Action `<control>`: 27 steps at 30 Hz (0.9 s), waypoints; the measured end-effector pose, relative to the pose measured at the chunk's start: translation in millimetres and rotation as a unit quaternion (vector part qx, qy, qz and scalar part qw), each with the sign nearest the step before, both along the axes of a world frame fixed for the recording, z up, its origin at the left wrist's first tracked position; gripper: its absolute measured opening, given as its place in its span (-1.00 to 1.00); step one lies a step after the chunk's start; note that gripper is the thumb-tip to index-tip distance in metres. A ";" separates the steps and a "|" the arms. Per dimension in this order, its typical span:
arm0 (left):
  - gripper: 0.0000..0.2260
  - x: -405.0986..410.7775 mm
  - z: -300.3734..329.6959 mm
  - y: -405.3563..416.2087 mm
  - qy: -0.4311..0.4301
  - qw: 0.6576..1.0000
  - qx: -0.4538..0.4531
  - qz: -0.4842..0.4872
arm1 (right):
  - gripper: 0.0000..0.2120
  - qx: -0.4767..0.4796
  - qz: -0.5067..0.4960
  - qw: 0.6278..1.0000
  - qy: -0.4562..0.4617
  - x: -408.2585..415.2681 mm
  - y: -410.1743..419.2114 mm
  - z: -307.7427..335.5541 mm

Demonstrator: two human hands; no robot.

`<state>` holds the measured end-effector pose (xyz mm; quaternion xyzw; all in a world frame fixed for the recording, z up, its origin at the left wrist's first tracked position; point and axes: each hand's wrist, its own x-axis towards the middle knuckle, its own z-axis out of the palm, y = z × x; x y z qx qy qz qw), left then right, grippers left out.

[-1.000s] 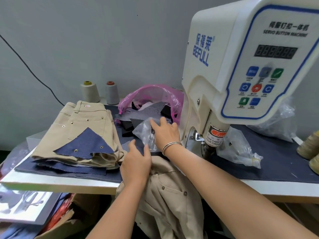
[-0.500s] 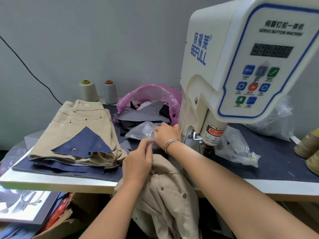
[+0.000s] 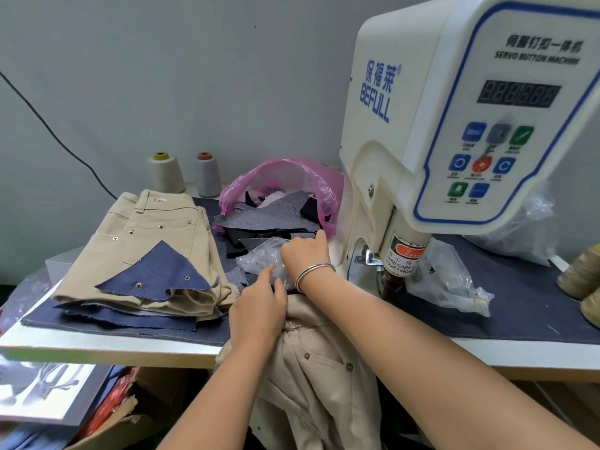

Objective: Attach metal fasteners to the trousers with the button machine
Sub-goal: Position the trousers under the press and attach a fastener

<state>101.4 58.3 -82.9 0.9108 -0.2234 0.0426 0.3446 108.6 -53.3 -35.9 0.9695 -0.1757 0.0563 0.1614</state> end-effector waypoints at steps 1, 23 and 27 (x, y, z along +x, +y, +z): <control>-0.63 0.3 0.0 -0.2 -0.001 1.000 0.002 0.000 | -0.81 0.002 0.001 1.000 -0.004 -0.7 -0.9 0.2; -0.67 -1.3 3.0 0.2 0.003 1.000 0.020 0.006 | -0.86 0.340 -0.090 0.923 -0.159 -10.7 -11.3 -4.3; -0.66 -1.1 2.3 0.5 0.000 1.000 0.019 0.006 | -0.85 0.410 -0.090 0.875 -0.240 -23.7 2.1 3.9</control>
